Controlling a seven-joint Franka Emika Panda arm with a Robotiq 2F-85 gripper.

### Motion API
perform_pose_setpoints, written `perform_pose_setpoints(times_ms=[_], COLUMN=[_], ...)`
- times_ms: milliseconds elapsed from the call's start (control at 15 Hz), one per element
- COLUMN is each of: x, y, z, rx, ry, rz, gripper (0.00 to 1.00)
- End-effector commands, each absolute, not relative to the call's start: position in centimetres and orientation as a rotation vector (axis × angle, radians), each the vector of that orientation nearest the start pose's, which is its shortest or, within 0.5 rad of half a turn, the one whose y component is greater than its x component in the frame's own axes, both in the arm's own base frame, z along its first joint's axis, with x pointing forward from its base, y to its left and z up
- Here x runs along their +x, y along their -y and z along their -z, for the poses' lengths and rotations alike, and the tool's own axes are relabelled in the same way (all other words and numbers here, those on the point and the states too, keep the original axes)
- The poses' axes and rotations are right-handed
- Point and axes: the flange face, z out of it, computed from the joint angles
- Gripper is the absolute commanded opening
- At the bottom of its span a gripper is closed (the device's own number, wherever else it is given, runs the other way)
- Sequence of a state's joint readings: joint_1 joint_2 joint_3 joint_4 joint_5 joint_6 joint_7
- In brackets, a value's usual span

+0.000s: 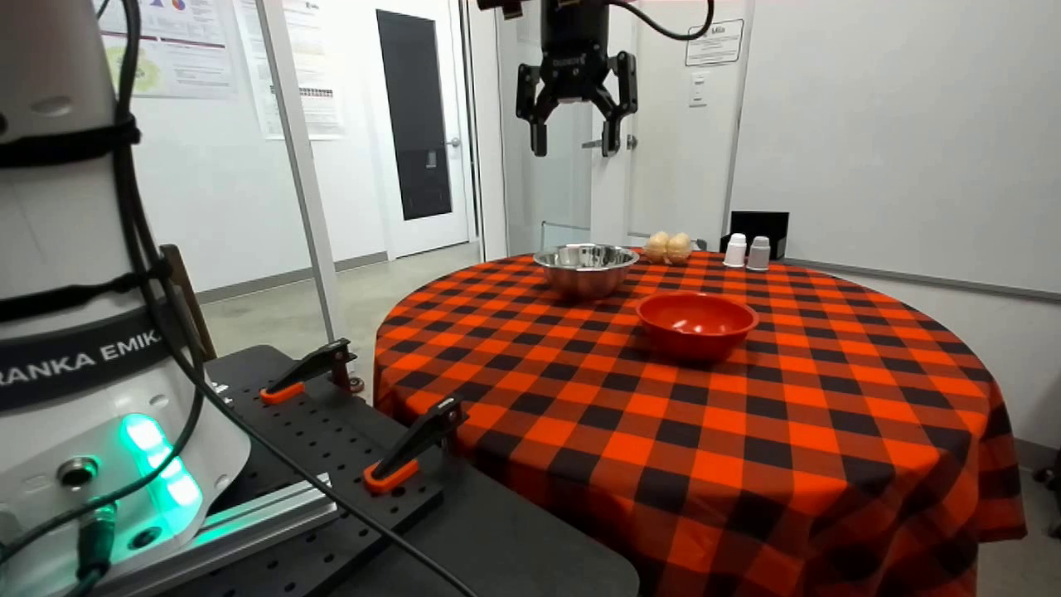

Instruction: Pour the contents from the silver bowl to the orange bowl

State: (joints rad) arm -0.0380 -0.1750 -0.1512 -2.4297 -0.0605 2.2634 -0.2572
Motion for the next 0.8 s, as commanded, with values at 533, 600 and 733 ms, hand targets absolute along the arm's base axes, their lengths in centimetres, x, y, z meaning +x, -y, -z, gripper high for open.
perform_pose_setpoints(times_ms=[533, 600, 733], x=[62.0, 63.1, 65.4], y=[6.8, 6.3, 5.4], z=[-31.5, -30.7, -29.1], rx=[-3.112, -3.11, -3.113], ry=[0.241, 0.234, 0.214], rz=[0.03, 0.032, 0.032], gripper=[1.0, 1.0, 1.0])
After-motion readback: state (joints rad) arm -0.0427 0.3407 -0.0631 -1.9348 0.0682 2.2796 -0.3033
